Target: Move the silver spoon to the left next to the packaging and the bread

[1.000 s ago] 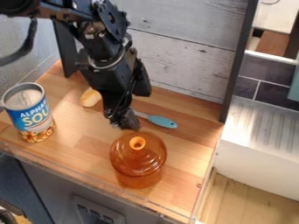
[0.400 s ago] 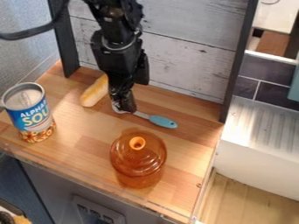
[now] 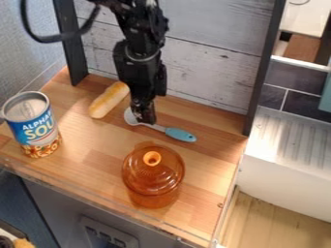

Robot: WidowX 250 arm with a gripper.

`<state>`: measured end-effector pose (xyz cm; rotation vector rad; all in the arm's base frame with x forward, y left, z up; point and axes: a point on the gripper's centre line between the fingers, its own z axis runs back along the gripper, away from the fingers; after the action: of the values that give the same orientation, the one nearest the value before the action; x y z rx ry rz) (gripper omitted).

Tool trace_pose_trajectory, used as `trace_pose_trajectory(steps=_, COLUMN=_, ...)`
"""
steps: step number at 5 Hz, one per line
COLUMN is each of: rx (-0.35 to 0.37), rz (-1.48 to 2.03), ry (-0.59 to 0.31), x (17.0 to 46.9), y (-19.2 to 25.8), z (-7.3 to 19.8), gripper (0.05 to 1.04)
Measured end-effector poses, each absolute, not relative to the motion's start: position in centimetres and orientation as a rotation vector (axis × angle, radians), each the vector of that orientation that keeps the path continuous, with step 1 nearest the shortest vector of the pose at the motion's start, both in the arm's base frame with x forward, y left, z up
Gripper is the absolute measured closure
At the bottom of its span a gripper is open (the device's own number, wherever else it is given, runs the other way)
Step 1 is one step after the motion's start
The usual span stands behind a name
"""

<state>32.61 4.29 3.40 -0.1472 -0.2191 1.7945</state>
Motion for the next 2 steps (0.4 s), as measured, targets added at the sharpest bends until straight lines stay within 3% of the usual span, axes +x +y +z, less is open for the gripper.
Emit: trace_pose_trajectory(steps=2, rx=-0.087, rz=1.808, ry=-0.247, x=34.6, y=1.9, z=-0.7, gripper=0.082)
